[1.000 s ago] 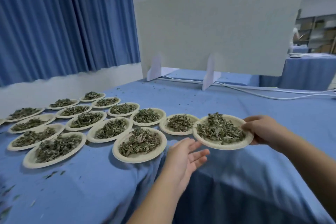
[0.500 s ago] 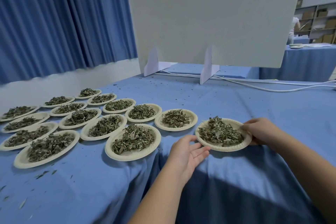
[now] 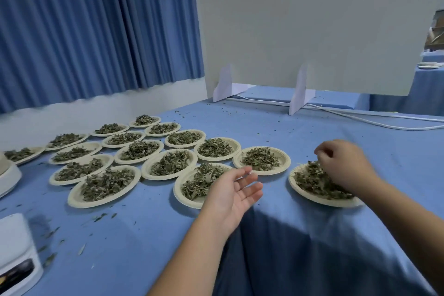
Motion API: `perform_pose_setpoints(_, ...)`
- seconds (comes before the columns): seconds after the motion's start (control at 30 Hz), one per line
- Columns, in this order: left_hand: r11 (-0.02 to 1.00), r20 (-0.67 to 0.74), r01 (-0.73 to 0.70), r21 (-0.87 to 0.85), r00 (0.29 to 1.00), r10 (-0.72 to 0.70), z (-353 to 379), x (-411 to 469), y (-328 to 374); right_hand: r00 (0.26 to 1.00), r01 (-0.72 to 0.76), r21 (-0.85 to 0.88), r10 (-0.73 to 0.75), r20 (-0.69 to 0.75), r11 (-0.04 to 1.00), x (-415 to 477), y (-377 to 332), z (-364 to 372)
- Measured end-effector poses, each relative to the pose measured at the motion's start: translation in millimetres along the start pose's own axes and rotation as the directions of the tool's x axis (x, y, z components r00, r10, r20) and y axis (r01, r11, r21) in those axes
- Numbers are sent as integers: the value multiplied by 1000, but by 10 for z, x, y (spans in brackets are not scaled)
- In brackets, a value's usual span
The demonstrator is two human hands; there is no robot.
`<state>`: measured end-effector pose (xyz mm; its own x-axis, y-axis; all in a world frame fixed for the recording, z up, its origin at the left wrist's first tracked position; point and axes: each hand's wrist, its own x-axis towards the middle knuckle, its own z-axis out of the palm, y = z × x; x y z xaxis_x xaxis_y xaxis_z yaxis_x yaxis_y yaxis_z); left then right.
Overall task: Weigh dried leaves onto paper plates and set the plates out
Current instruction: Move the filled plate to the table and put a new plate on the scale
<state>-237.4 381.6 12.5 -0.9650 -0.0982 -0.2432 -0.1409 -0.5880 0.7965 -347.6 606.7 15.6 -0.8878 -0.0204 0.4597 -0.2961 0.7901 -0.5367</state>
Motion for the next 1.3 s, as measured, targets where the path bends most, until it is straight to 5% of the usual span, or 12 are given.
perform_pose_setpoints(0.27, 981, -184, -193, 1, 964, 190, -942, -496, 869, 892, 405, 184, -431, 135, 896, -221, -1522, 655)
perform_pose_setpoints(0.5, 931, -428, -356, 86, 831, 357, -2152, -1350, 1567, 740, 508, 414, -629, 240, 755, -719, -2893, 1277)
perform_pose_setpoints(0.63, 874, -564, -429, 230, 673, 478, -2830, -1966, 1928, 643, 517, 524, -711, 284, 677, -1018, -3571, 1595)
perform_pose_setpoints(0.73, 800, -660, -465, 379, 471, 586, -3263, -2373, 2080, 579, 525, 543, -743, 336, 655, -1195, -3970, 1841)
perform_pose_setpoints(0.87, 639, -620, -81, 765, 180, 764, -3807, -2708, 2092, 559, 496, 576, -747, 359, 649, -1329, -4467, 2140)
perform_pose_setpoints(1.07, 391, -545, 431, 813, 326, 773, -4104, -2714, 2024, 539, 616, 431, -752, 379, 659, -1374, -5158, 2545)
perform_pose_setpoints(1.3, 369, -557, 483, 794, 338, 758, -4064, -2729, 2041, 490, 764, 206, -758, 430, 611, -1152, -6047, 2907)
